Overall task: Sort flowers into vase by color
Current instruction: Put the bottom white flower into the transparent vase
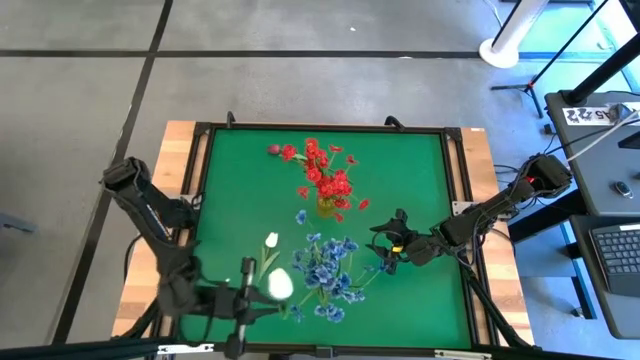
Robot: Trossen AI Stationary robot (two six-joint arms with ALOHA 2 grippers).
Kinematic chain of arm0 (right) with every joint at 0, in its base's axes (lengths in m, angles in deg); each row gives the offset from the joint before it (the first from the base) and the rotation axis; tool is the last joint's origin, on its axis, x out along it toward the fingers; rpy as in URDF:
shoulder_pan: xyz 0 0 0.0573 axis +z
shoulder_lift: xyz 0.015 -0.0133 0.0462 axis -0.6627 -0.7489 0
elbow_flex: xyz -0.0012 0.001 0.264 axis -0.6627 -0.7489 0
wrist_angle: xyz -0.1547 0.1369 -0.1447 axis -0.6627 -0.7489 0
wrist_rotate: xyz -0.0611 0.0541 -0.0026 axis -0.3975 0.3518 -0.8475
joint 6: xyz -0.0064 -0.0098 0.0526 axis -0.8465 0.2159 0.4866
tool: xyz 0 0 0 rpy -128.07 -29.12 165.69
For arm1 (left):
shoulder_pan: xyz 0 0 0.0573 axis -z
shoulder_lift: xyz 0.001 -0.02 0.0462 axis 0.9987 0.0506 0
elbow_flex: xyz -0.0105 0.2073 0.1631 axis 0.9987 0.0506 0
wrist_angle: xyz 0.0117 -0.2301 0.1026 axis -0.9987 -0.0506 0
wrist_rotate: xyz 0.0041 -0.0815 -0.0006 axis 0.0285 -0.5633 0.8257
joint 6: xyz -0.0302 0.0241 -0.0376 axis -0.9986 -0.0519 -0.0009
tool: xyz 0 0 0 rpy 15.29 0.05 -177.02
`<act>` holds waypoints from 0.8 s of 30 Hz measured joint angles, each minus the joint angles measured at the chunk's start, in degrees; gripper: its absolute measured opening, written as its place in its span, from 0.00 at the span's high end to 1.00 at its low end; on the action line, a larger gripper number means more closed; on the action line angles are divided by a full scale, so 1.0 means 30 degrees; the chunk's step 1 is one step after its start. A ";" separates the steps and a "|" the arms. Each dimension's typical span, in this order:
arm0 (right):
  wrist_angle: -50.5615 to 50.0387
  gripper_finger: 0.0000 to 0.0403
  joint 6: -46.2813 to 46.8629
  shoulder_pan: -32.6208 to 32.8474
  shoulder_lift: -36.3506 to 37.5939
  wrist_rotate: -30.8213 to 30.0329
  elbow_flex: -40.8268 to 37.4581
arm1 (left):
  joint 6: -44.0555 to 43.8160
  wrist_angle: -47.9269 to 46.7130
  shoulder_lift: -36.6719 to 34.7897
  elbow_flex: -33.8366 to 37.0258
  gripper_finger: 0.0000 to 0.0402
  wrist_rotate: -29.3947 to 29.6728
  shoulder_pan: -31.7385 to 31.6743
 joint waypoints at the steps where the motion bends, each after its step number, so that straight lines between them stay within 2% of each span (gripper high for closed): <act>1: 0.0000 0.40 0.0000 0.0000 0.0000 -0.0004 0.0000 | 0.0009 0.0313 0.0229 0.0000 1.00 -0.0824 -0.0368; 4: 0.0012 0.40 0.0029 0.0000 0.0000 -0.0004 0.0000 | 0.0021 0.1281 0.1251 0.0007 1.00 -0.2791 -0.1305; 7: 0.0015 0.40 0.0044 0.0000 0.0000 0.0001 0.0000 | 0.0182 0.2425 0.2212 0.0022 1.00 -0.3556 -0.1917; 14: 0.0016 0.40 0.0059 0.0000 0.0000 0.0154 0.0000 | 0.0944 0.4038 0.3533 0.0036 1.00 -0.3650 -0.2839; 20: 0.0020 0.40 0.0080 0.0000 0.0000 0.0154 0.0000 | 0.1891 0.4669 0.4684 0.0036 1.00 -0.2357 -0.3885; 24: 0.0029 0.40 0.0126 0.0000 0.0000 0.0154 0.0000 | 0.1934 0.5210 0.5181 0.0036 1.00 -0.2537 -0.4520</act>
